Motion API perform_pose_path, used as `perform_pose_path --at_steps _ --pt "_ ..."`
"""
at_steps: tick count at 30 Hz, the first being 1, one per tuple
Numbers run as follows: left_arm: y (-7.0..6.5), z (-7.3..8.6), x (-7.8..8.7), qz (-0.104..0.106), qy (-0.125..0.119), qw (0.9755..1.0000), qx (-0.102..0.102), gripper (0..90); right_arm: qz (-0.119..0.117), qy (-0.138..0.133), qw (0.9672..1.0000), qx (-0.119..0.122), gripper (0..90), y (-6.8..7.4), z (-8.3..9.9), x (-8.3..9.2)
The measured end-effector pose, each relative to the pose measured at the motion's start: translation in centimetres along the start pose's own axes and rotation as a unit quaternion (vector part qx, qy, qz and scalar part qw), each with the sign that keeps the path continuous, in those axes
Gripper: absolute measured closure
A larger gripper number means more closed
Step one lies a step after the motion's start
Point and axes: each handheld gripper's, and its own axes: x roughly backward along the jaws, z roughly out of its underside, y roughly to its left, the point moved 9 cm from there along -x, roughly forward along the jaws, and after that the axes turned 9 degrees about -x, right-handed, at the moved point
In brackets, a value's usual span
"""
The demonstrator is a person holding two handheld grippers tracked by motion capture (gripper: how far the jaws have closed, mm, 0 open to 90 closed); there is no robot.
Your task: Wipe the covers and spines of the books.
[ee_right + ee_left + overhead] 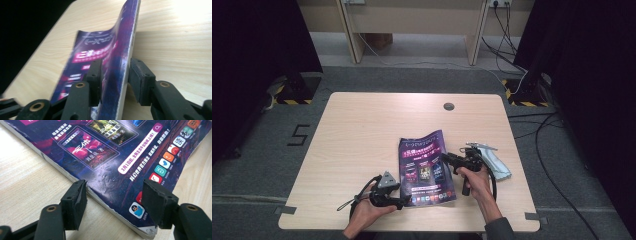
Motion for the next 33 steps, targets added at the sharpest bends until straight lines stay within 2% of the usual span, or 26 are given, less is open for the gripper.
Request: perform_pose_path --at_steps 2,5,6,13,14,15,16,17,20,21,22,23,24,25,26,27,28,29,30,31,32,33 --pt "0.0 0.0 0.0 -0.001 -0.001 1.0 -0.002 36.5 -0.016 0.014 0.9998 -0.002 65.5 0.5 0.0 0.2" --pt "0.0 0.1 0.0 -0.002 -0.001 1.0 -0.003 36.5 -0.007 0.025 0.9996 0.014 66.3 0.6 -0.1 0.2" --pt "0.0 0.1 0.0 -0.002 -0.001 1.0 -0.003 36.6 -0.014 0.032 0.9994 0.006 65.8 0.7 -0.1 0.1" --pt "0.0 0.1 0.1 -0.002 -0.001 1.0 -0.001 37.1 -0.017 0.054 0.9984 0.006 65.3 1.1 -0.2 -0.3" --pt "0.1 0.1 0.1 0.001 0.0 1.0 0.0 37.0 -0.032 0.09 0.9954 0.009 67.3 2.0 0.9 -1.1" --pt "0.1 0.1 0.1 0.0 0.001 1.0 0.001 37.0 -0.032 0.09 0.9954 0.009 67.3 2.0 0.9 -1.1" --pt "0.1 0.1 0.2 0.0 0.002 1.0 0.002 37.0 -0.028 0.083 0.9959 0.021 70.0 2.2 0.9 -1.3" --pt "0.1 0.1 0.2 -0.002 0.002 1.0 0.003 37.0 -0.026 0.086 0.995 0.043 71.3 2.7 0.7 -1.5" --pt "0.1 0.1 0.2 -0.002 0.002 1.0 0.006 36.9 -0.006 0.102 0.9906 0.091 71.5 3.3 0.4 -1.3" --pt "0.1 0.1 0.2 -0.002 0.002 1.0 0.006 36.8 -0.006 0.102 0.9906 0.091 71.5 3.3 0.4 -1.3" --pt "0.2 0.1 0.2 -0.004 0.002 0.9999 0.009 36.6 0.002 0.106 0.9885 0.108 72.2 3.6 0.2 -1.2" --pt "0.2 0.1 0.2 -0.004 0.002 0.9999 0.009 36.4 0.002 0.106 0.9885 0.108 72.2 3.6 0.2 -1.2" --pt "0.3 0.1 0.2 0.0 0.0 0.9999 0.015 35.9 0.011 0.108 0.9861 0.126 74.1 4.0 -0.2 -1.1" --pt "0.3 0.1 0.2 0.0 0.0 0.9999 0.015 35.5 0.011 0.108 0.9861 0.126 74.1 4.0 -0.2 -1.1" --pt "0.8 0.2 0.4 0.001 0.001 0.9997 0.024 34.9 0.012 0.109 0.9841 0.14 75.9 4.5 -0.8 -1.1" --pt "0.8 0.2 0.4 0.001 0.001 0.9997 0.024 34.0 0.012 0.109 0.9841 0.14 75.9 4.5 -0.8 -1.1" --pt "1.4 0.3 0.8 -0.006 -0.002 0.9995 0.03 33.8 0.021 0.122 0.9792 0.161 78.2 5.2 -1.4 -1.1" --pt "1.4 0.3 0.8 -0.006 -0.002 0.9995 0.03 33.6 0.021 0.122 0.9792 0.161 78.2 5.2 -1.4 -1.1" --pt "2.1 0.3 1.4 -0.01 -0.008 0.9991 0.041 33.3 0.035 0.134 0.9727 0.186 80.6 6.0 -1.9 -1.3" --pt "2.1 0.3 1.4 -0.01 -0.008 0.9991 0.041 32.7 0.035 0.134 0.9727 0.186 80.6 6.0 -1.9 -1.3" --pt "3.0 0.7 2.1 -0.022 -0.006 0.9988 0.044 32.6 0.045 0.141 0.9677 0.204 82.1 6.8 -2.7 -1.4" --pt "3.0 0.7 2.1 -0.022 -0.006 0.9988 0.044 32.5 0.045 0.141 0.9677 0.204 82.1 6.8 -2.7 -1.4"
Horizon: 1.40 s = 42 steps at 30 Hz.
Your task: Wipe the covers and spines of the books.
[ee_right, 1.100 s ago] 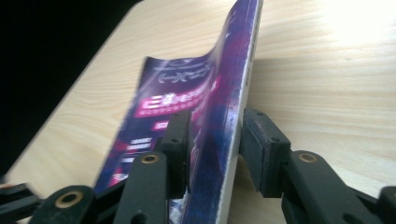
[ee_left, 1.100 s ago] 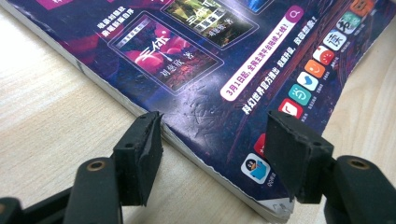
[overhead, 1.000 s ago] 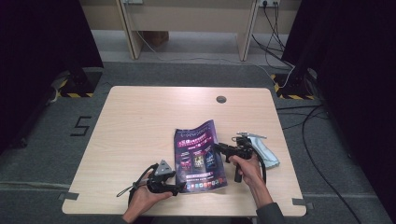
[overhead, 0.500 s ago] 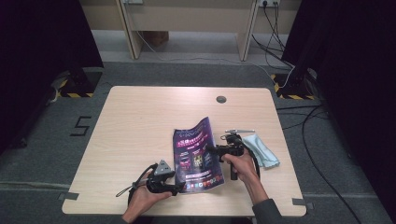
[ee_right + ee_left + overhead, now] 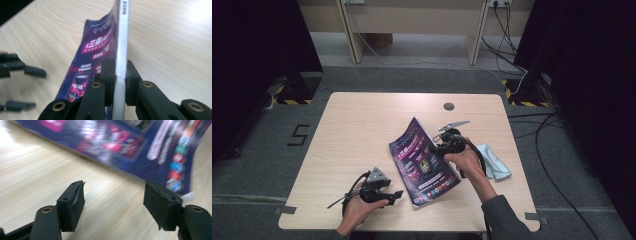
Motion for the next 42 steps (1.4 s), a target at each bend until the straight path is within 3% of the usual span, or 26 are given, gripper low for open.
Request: perform_pose_path --at_steps 3,4,5,7,9,10,11,14,15,16,17,18,19,20,22,23,24,25,26,27,28,29,30,33,38,42 --pt "1.3 0.6 0.9 -0.015 0.004 0.9998 0.009 32.4 0.03 0.032 0.9977 0.052 82.7 0.7 -1.5 0.6" --pt "1.7 0.7 1.2 -0.015 0.005 0.9998 0.013 32.4 0.03 0.032 0.9977 0.052 82.7 0.7 -1.5 0.6" --pt "2.2 1.1 1.7 -0.021 0.011 0.9996 0.014 32.4 0.044 0.041 0.9957 0.071 82.9 0.9 -2.2 1.0" --pt "2.4 1.3 1.8 -0.021 0.015 0.9995 0.015 32.3 0.054 0.046 0.9944 0.078 82.9 1.0 -2.5 1.3" --pt "2.8 1.8 1.9 -0.024 0.025 0.9992 0.02 32.2 0.09 0.062 0.9886 0.104 83.0 0.8 -3.5 2.0" --pt "2.8 1.8 1.9 -0.024 0.025 0.9992 0.02 32.2 0.09 0.062 0.9886 0.104 83.0 0.8 -3.5 2.0" --pt "2.9 1.9 2.0 -0.023 0.027 0.9992 0.019 32.4 0.106 0.067 0.9854 0.115 83.0 0.7 -4.2 2.6" --pt "2.9 2.0 2.0 -0.024 0.029 0.9991 0.018 32.4 0.122 0.066 0.9827 0.123 83.0 0.6 -5.1 3.3" --pt "3.0 2.2 1.9 -0.025 0.036 0.9989 0.018 32.4 0.143 0.065 0.9783 0.135 83.0 0.5 -6.0 3.9" --pt "3.0 2.2 1.9 -0.025 0.036 0.9989 0.018 32.5 0.143 0.065 0.9783 0.135 83.0 0.5 -6.0 3.9" --pt "3.2 2.3 1.9 -0.031 0.04 0.9986 0.015 32.5 0.166 0.063 0.9731 0.147 83.1 0.5 -6.9 4.4" --pt "3.2 2.3 1.9 -0.031 0.04 0.9986 0.015 32.5 0.166 0.063 0.9731 0.147 83.1 0.5 -6.9 4.4" --pt "3.3 2.3 2.0 -0.034 0.043 0.9984 0.014 32.5 0.195 0.065 0.9644 0.166 83.0 0.3 -7.4 4.5" --pt "3.3 2.3 2.0 -0.034 0.043 0.9984 0.014 32.4 0.195 0.065 0.9644 0.166 83.0 0.3 -7.4 4.5" --pt "3.3 2.3 2.0 -0.034 0.041 0.9984 0.019 32.3 0.21 0.074 0.96 0.17 83.0 0.3 -7.3 4.2" --pt "3.4 2.3 2.0 -0.035 0.04 0.9984 0.022 32.3 0.221 0.094 0.9525 0.187 82.9 0.4 -6.8 3.3" --pt "3.4 2.3 2.0 -0.035 0.04 0.9984 0.022 32.3 0.221 0.094 0.9525 0.187 82.9 0.4 -6.8 3.3" --pt "3.4 2.3 2.0 -0.035 0.038 0.9984 0.022 32.2 0.205 0.098 0.9564 0.184 82.7 1.2 -6.2 2.3" --pt "3.4 2.3 2.0 -0.035 0.038 0.9984 0.022 32.1 0.205 0.098 0.9564 0.184 82.7 1.2 -6.2 2.3" --pt "3.4 2.3 2.0 -0.034 0.039 0.9984 0.023 32.1 0.195 0.099 0.9585 0.182 82.9 1.8 -5.9 1.9" --pt "3.4 2.3 2.0 -0.033 0.038 0.9984 0.026 32.1 0.19 0.106 0.9569 0.192 82.9 2.3 -5.7 1.6" --pt "3.4 2.3 2.0 -0.032 0.037 0.9984 0.03 32.0 0.182 0.115 0.9573 0.193 82.9 2.9 -5.4 1.2" --pt "3.4 2.3 2.1 -0.031 0.036 0.9985 0.029 32.0 0.168 0.121 0.9605 0.186 82.9 3.5 -4.8 0.5" --pt "3.6 2.3 2.1 -0.03 0.034 0.9983 0.037 31.8 0.141 0.141 0.9629 0.182 82.8 4.9 -2.9 -1.8" --pt "3.7 2.3 2.2 -0.026 0.03 0.9982 0.044 31.6 0.129 0.16 0.96 0.19 82.6 5.4 -1.1 -4.0" --pt "3.6 2.3 2.1 -0.026 0.03 0.9983 0.043 30.9 0.118 0.166 0.9626 0.178 81.9 5.4 0.2 -5.3"
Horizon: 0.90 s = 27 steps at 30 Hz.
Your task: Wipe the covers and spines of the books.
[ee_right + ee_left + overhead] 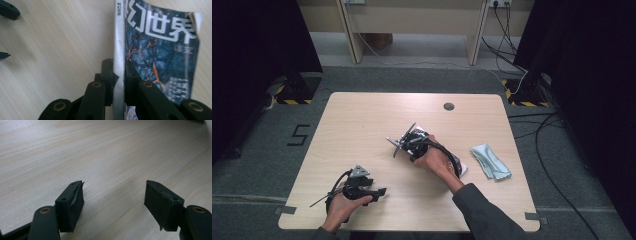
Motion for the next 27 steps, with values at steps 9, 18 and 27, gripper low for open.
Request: perform_pose_path --at_steps 9,18,27 --pt "0.0 -0.1 0.0 -0.004 -0.003 1.0 0.005 30.5 -0.073 -0.023 0.9957 -0.051 73.5 1.5 0.7 -0.9" --pt "-0.1 -0.2 0.0 -0.004 -0.007 0.9999 0.006 30.6 -0.103 -0.046 0.9914 -0.067 66.6 2.2 0.7 -0.7" --pt "-1.4 -1.3 -0.4 0.003 -0.035 0.9994 0.007 32.4 -0.053 -0.062 0.9908 -0.109 51.2 -3.2 2.6 -0.6"
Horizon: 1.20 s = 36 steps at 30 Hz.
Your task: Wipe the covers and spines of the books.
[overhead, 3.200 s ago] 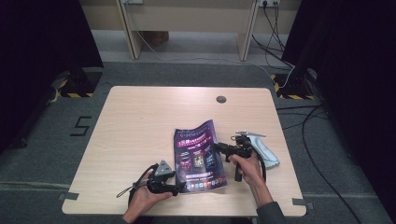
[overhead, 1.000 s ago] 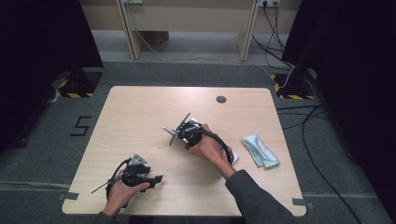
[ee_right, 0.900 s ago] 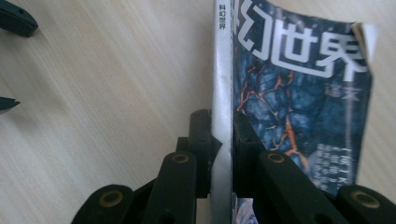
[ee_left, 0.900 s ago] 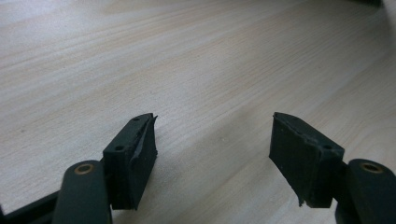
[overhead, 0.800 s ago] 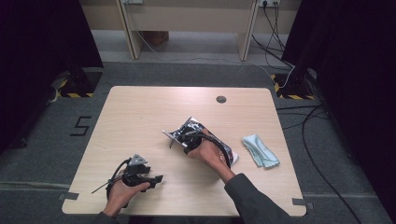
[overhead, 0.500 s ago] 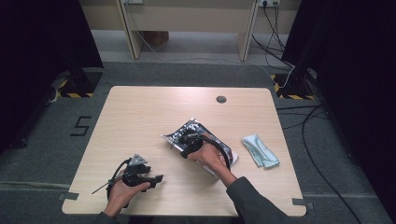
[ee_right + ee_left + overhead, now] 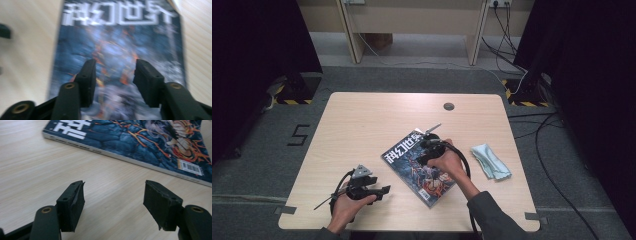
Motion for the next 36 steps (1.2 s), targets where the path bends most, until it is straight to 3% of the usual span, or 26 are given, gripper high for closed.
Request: perform_pose_path --at_steps 2,3,6,9,12,16,20,22,25,34,36 --pt "-1.3 -0.3 -0.7 0.02 0.001 0.9998 -0.001 33.1 0.025 -0.007 0.9994 -0.024 46.3 -2.4 0.7 0.1" --pt "-1.3 -0.3 -0.7 0.02 0.001 0.9998 -0.001 33.8 0.025 -0.007 0.9994 -0.024 46.3 -2.4 0.7 0.1" --pt "-2.8 -0.7 -1.7 0.034 0.0 0.9994 -0.007 34.4 0.045 -0.016 0.9978 -0.046 41.2 -5.0 1.9 0.4" --pt "-3.3 -0.8 -2.1 0.038 0.004 0.9992 -0.011 34.1 0.048 -0.018 0.9968 -0.061 38.7 -5.8 2.4 0.5" --pt "-4.0 -1.2 -2.9 0.05 0.0 0.9987 0.001 33.3 0.056 -0.015 0.995 -0.081 37.2 -7.4 3.3 0.6" --pt "-4.2 -1.6 -3.5 0.052 0.002 0.9987 0.0 32.5 0.055 -0.013 0.9937 -0.097 37.1 -8.3 4.1 0.4" --pt "-4.2 -2.3 -4.2 0.058 -0.001 0.9981 0.019 31.2 0.026 0.007 0.9949 -0.097 37.3 -7.6 5.9 -0.2" --pt "-4.2 -2.5 -4.5 0.062 -0.005 0.9976 0.03 31.1 0.021 -0.004 0.9945 -0.102 36.6 -7.3 6.2 -0.1" --pt "-3.9 -2.8 -4.6 0.057 -0.003 0.9979 0.03 29.8 0.006 -0.003 0.9944 -0.106 37.5 -6.6 6.7 0.1" --pt "-0.4 -3.5 -4.4 0.019 0.003 0.9992 0.035 27.4 -0.034 -0.024 0.9942 -0.1 35.7 -3.1 8.5 0.4" --pt "0.9 -3.6 -4.5 -0.006 0.008 0.9997 0.024 27.2 -0.041 -0.026 0.994 -0.098 35.5 -2.3 8.6 0.3"
